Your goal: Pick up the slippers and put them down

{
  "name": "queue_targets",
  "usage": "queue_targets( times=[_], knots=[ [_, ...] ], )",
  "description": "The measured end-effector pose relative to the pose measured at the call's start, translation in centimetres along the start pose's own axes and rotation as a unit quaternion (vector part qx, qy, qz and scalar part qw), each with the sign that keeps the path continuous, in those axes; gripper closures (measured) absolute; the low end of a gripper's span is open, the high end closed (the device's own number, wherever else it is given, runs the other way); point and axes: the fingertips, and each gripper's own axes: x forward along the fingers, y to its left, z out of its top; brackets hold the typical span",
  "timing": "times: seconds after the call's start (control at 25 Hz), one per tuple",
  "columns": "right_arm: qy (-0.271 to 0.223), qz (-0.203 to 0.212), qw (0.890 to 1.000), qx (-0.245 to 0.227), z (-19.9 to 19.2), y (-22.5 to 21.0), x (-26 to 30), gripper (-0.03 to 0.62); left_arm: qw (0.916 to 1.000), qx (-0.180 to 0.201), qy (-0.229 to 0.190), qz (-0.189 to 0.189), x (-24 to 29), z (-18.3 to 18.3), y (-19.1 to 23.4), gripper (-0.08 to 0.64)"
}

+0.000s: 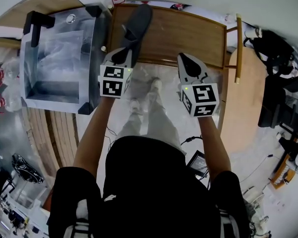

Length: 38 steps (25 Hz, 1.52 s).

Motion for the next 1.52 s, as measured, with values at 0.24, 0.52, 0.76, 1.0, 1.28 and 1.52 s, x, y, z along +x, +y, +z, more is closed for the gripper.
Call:
queue_targets(
  times=[0.24, 0.52, 0.76, 1.0, 1.28, 1.52],
  knots=[
    [-0.016, -0.023, 1.0, -0.005, 0.6, 1.0, -3.1, 0.592, 0.9996, 0.011, -0.023, -0.012, -3.8, 1.0, -1.4, 0.549],
    [-0.04, -0.048, 0.998, -0.014, 1.7, 2.5, -6.7, 0.592, 0.9972, 0.017, -0.062, -0.037, -9.2, 2.6, -3.2, 0.549],
    [-0.058, -0.075, 0.995, -0.018, 2.0, 3.9, -9.9, 0.593, 0.9927, 0.025, -0.097, -0.067, -13.0, 3.5, -4.9, 0.549],
    [-0.073, -0.105, 0.992, -0.009, 1.3, 5.8, -13.3, 0.592, 0.9878, 0.039, -0.119, -0.092, -16.1, 3.2, -6.8, 0.549],
    [-0.09, -0.144, 0.986, -0.001, 0.3, 7.4, -17.5, 0.592, 0.9794, 0.062, -0.144, -0.127, -18.9, 3.1, -9.8, 0.549],
    [-0.088, -0.191, 0.977, 0.017, -1.7, 6.4, -21.3, 0.592, 0.9697, 0.076, -0.155, -0.173, -19.5, 3.7, -13.4, 0.549]
  ],
)
